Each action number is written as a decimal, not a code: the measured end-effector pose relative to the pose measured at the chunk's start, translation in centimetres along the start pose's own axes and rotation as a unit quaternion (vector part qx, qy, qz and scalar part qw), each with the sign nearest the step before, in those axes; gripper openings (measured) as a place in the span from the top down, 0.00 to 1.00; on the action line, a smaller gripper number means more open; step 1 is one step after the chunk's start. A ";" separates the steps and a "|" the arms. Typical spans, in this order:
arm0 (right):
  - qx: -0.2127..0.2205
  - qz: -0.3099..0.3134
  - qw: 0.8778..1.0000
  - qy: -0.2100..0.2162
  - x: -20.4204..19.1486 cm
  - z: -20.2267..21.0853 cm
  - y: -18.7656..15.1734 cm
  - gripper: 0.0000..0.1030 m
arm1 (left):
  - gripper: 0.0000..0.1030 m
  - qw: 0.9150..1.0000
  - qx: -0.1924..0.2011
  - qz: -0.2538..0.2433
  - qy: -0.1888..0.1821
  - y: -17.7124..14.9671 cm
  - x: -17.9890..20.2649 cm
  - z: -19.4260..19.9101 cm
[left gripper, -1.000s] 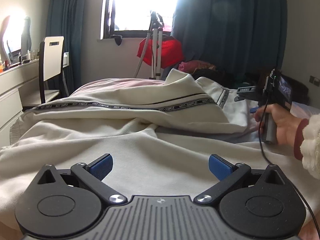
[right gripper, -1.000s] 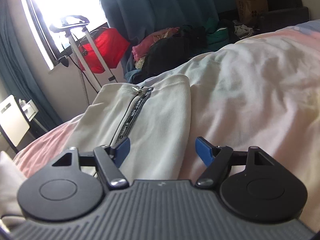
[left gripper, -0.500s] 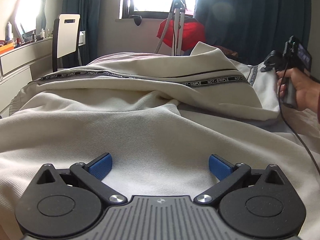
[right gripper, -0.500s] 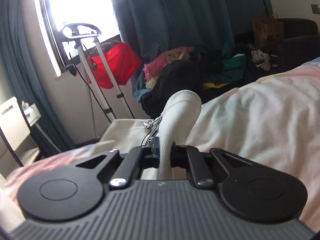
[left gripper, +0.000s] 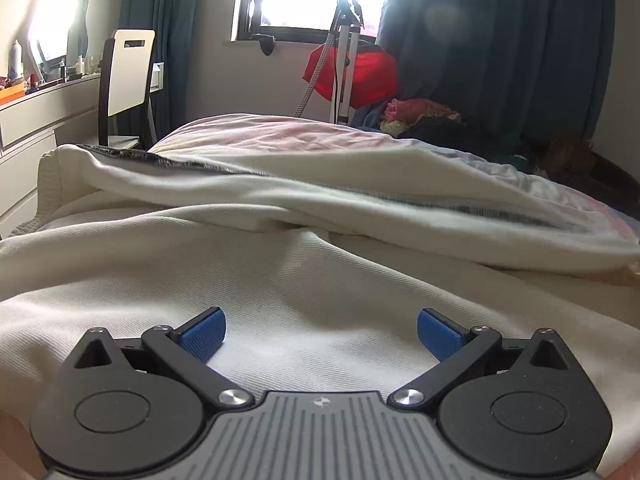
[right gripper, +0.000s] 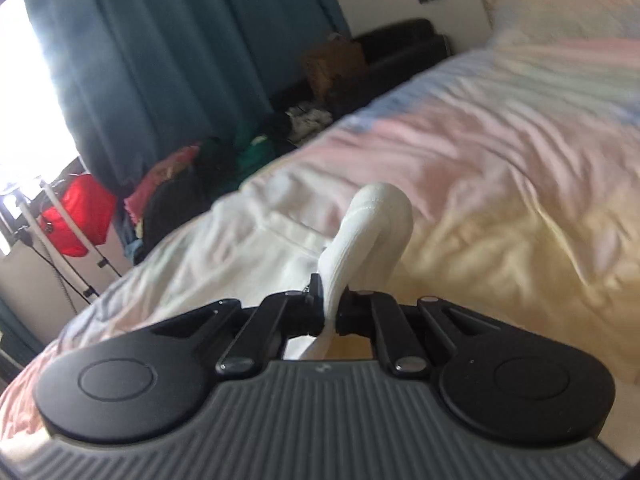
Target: Fold clothes
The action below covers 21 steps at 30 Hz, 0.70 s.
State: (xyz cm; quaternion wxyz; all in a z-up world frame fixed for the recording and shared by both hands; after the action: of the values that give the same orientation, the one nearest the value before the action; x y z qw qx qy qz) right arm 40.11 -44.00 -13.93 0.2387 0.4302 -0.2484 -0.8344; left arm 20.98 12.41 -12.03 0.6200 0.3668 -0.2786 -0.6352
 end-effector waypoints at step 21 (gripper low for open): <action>-0.025 0.178 0.975 0.128 -2.6 15.0 -7.6 0.18 | 0.00 0.997 0.050 0.011 0.052 1.2 0.5 6.0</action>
State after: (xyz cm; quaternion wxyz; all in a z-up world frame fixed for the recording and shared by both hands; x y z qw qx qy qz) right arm 27.50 -33.44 -9.49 0.4234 0.4768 -0.2675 -0.7224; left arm 16.84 11.22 -7.65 0.6214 0.4269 -0.2816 -0.5935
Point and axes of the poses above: each gripper's, at about its wrist camera, not at the fingertips, and z roughly against the way its jaws point, x to its right, y to its top, the point moved 3 cm from there along -z, roughly the way its jaws point, and after that the axes turned 14 degrees about -z, right-handed, at the moved point
